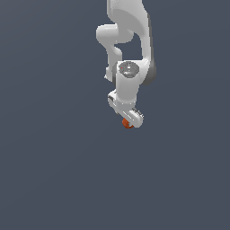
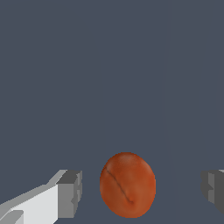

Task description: Pick up the object and move it to a goal position.

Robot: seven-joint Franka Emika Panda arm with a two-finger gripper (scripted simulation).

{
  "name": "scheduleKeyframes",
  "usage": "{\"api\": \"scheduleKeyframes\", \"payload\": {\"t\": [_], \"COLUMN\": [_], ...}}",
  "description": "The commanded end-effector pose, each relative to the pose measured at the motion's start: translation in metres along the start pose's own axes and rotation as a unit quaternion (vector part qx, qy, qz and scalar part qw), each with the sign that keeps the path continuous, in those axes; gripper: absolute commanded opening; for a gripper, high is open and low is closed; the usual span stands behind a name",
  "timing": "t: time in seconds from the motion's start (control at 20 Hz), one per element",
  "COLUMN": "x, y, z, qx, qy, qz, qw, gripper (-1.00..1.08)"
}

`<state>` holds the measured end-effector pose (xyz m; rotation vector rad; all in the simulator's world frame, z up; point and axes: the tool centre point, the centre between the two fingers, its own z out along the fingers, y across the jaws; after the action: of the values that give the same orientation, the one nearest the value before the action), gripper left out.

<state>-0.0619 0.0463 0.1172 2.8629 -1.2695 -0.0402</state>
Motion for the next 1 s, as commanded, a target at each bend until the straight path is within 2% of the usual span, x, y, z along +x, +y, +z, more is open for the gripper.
{"api": "scheduleKeyframes", "payload": {"t": [0.0, 0.45, 0.95], "x": [-0.005, -0.022, -0.039], "y": [0.000, 0.000, 0.001], "z": [0.002, 0.010, 0.017], "qx": [0.001, 0.005, 0.009], "qy": [0.001, 0.003, 0.006], "qz": [0.031, 0.138, 0.247], "qw": [0.9995, 0.9903, 0.9689], "gripper": [1.00, 1.00, 1.00]}}
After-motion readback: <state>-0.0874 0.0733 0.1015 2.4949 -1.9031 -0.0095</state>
